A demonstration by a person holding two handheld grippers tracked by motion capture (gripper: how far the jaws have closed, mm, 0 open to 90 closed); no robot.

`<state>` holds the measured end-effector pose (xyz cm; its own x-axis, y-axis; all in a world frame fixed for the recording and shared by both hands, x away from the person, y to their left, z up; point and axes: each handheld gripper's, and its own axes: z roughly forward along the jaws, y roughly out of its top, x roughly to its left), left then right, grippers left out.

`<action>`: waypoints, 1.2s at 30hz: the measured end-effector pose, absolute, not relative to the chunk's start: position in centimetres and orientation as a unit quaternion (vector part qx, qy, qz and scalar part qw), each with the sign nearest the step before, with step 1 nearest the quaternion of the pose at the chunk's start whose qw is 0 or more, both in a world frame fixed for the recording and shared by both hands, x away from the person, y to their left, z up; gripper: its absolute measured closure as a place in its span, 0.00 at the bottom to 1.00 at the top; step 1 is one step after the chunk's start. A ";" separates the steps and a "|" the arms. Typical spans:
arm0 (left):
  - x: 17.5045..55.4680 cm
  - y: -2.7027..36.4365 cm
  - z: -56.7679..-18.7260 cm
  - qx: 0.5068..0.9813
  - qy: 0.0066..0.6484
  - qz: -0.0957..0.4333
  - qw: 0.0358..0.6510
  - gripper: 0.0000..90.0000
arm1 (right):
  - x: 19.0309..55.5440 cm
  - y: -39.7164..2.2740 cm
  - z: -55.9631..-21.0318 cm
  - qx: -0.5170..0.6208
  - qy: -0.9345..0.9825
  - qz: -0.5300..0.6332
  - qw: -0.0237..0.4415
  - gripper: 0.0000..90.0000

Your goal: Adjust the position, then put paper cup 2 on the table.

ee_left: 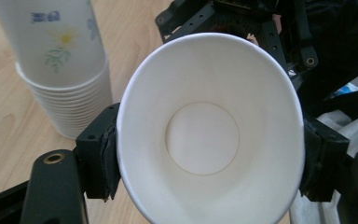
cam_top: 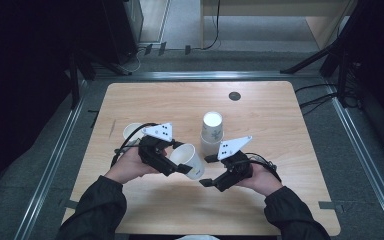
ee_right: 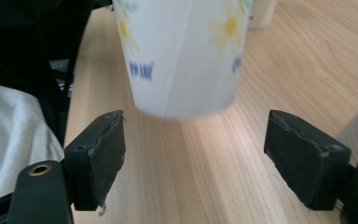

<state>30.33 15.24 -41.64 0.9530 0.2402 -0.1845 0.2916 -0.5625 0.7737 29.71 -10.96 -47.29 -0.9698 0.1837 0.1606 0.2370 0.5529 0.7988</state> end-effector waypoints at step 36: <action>30.7 20.0 -42.7 0.911 0.178 0.009 0.373 0.27 | 29.2 -14.8 -47.2 -0.218 -0.876 -0.427 -0.053 0.23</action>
